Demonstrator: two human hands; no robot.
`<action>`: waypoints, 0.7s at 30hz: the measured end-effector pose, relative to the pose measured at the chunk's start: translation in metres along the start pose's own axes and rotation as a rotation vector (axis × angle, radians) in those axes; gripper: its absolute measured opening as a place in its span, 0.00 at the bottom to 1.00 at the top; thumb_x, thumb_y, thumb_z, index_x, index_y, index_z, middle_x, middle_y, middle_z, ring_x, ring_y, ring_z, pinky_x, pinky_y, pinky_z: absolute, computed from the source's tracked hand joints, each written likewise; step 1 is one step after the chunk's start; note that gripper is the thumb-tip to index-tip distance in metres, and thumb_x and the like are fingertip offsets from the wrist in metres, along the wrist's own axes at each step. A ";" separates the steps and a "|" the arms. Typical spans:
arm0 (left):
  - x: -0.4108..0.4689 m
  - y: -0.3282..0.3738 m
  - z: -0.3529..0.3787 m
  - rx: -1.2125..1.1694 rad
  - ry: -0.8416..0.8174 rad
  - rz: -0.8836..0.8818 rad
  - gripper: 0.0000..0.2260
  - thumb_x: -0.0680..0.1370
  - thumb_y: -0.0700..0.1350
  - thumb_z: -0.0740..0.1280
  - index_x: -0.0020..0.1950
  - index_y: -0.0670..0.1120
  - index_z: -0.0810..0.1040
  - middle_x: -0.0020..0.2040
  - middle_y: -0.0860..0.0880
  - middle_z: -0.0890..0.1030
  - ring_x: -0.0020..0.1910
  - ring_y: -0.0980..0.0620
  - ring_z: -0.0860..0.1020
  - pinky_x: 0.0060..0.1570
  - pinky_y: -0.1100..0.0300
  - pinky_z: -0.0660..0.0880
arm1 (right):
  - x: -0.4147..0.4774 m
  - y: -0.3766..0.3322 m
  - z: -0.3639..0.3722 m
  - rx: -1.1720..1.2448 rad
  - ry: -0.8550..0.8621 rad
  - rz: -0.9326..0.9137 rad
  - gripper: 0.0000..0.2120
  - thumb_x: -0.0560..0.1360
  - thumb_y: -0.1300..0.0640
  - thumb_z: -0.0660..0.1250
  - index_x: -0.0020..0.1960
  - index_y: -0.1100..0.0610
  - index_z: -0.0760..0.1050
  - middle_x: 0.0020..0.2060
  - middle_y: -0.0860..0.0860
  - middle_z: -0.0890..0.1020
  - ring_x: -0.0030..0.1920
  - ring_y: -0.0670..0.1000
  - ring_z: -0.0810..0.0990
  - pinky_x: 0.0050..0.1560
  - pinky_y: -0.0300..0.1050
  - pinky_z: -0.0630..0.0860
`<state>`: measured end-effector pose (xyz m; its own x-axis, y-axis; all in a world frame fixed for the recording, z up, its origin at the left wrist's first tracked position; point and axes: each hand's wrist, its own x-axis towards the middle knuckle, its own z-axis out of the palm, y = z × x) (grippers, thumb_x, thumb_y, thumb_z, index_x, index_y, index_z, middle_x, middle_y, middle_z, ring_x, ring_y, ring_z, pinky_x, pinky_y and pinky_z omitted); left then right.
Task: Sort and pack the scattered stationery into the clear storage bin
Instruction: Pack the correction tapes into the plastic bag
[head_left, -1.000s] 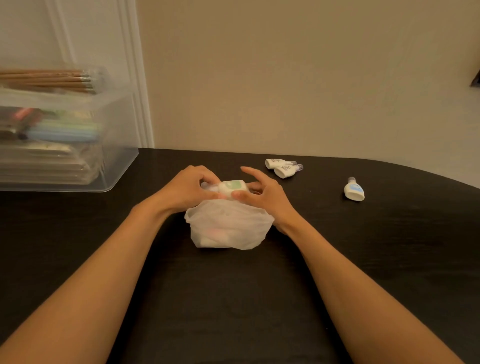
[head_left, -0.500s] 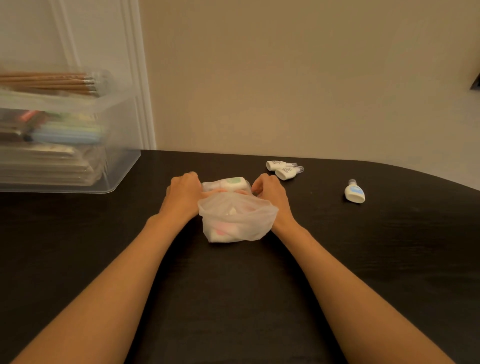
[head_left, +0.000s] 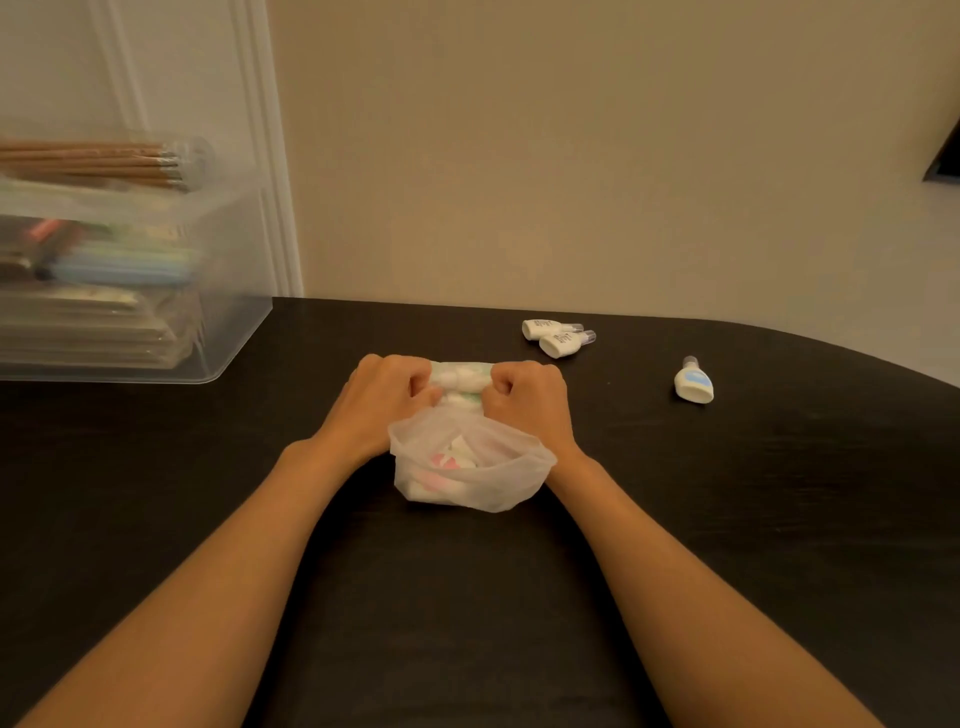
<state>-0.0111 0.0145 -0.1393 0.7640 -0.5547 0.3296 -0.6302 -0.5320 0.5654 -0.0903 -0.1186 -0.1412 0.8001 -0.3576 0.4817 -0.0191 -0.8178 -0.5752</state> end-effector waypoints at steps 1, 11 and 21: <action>-0.002 0.001 0.000 -0.050 0.001 -0.018 0.16 0.75 0.41 0.66 0.29 0.45 0.65 0.29 0.49 0.69 0.31 0.51 0.66 0.34 0.55 0.65 | -0.002 0.000 0.000 0.000 -0.009 0.006 0.22 0.69 0.70 0.59 0.24 0.53 0.54 0.22 0.49 0.58 0.27 0.46 0.55 0.29 0.43 0.53; 0.002 0.008 0.004 0.122 0.056 -0.337 0.22 0.74 0.59 0.66 0.43 0.38 0.76 0.46 0.38 0.79 0.43 0.40 0.77 0.36 0.55 0.67 | 0.008 0.009 0.000 0.106 -0.215 0.337 0.17 0.76 0.45 0.62 0.35 0.53 0.62 0.33 0.47 0.69 0.41 0.49 0.69 0.39 0.43 0.64; 0.004 0.007 0.002 0.082 -0.001 -0.153 0.17 0.75 0.42 0.63 0.28 0.47 0.63 0.29 0.49 0.67 0.32 0.47 0.68 0.34 0.56 0.65 | 0.009 -0.003 -0.009 -0.409 -0.198 -0.143 0.17 0.75 0.62 0.60 0.34 0.53 0.55 0.34 0.49 0.67 0.38 0.54 0.68 0.37 0.45 0.60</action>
<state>-0.0125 0.0073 -0.1356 0.8515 -0.4641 0.2439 -0.5162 -0.6605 0.5452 -0.0886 -0.1235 -0.1297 0.9102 -0.1680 0.3785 -0.1032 -0.9772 -0.1855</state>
